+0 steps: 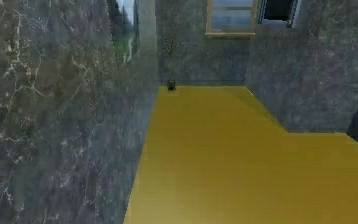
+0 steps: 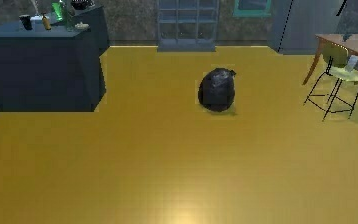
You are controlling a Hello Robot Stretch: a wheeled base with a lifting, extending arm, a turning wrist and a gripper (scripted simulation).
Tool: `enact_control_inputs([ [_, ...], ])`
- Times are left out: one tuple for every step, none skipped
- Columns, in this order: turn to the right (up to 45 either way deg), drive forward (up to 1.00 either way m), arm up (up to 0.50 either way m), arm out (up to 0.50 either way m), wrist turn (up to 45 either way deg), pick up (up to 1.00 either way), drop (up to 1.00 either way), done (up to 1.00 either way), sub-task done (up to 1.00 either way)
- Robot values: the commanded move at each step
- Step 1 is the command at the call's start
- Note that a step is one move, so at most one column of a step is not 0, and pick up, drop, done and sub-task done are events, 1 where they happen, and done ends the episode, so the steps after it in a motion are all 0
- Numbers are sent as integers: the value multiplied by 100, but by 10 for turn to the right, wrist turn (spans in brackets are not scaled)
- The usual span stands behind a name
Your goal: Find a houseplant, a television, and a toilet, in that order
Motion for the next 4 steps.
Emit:
enact_control_inputs([
  [0,100,0,0,0,0,0,0,0],
  [0,100,0,0,0,0,0,0,0],
  [0,95,0,0,0,0,0,0,0],
  [0,0,0,0,0,0,0,0,100],
])
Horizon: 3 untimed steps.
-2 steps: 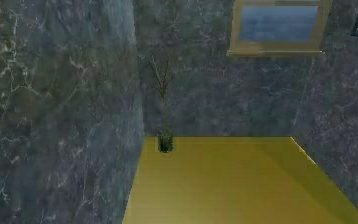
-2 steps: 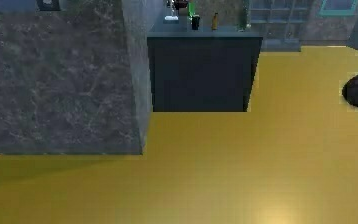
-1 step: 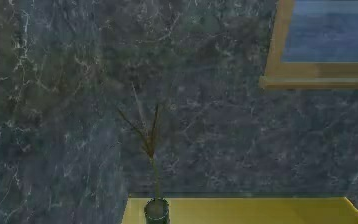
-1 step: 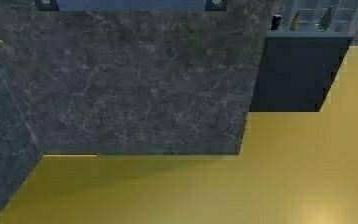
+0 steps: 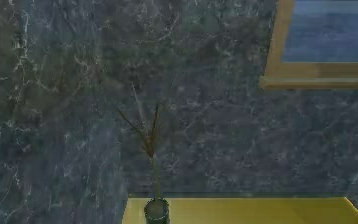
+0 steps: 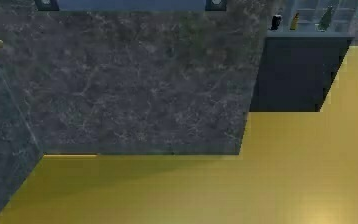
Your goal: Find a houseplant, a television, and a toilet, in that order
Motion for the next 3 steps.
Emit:
enact_control_inputs([
  [450,0,0,0,0,0,0,0,0],
  [420,0,0,0,0,0,0,0,0],
  [0,15,0,0,0,0,0,0,0],
])
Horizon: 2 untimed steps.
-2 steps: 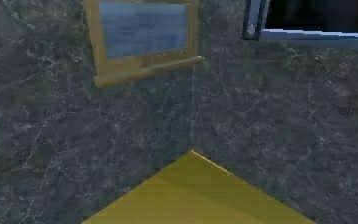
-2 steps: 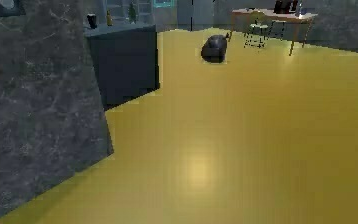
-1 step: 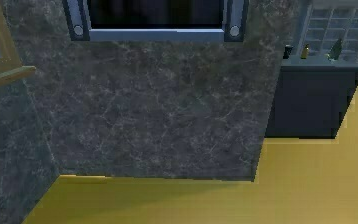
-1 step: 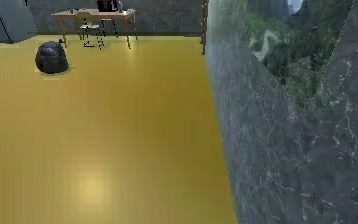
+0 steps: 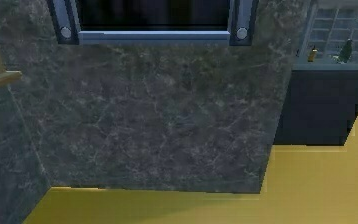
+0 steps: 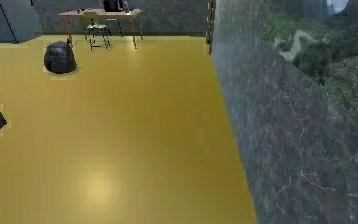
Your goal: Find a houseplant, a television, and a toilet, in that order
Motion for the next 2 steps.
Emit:
enact_control_inputs([
  [450,0,0,0,0,0,0,0,0],
  [450,0,0,0,0,0,0,0,0],
])
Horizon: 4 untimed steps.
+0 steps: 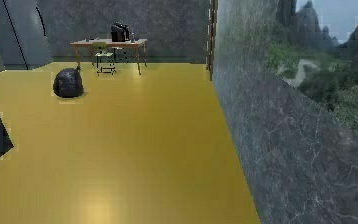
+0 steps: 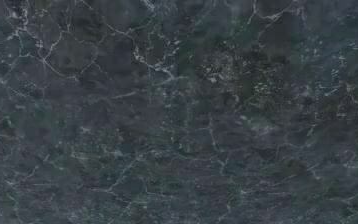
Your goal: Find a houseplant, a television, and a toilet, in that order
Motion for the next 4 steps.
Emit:
enact_control_inputs([
  [0,100,0,0,0,0,0,0,0],
  [30,0,0,0,0,0,0,0,0],
  [0,100,0,0,0,0,0,0,0],
  [0,100,0,0,0,0,0,0,0],
])
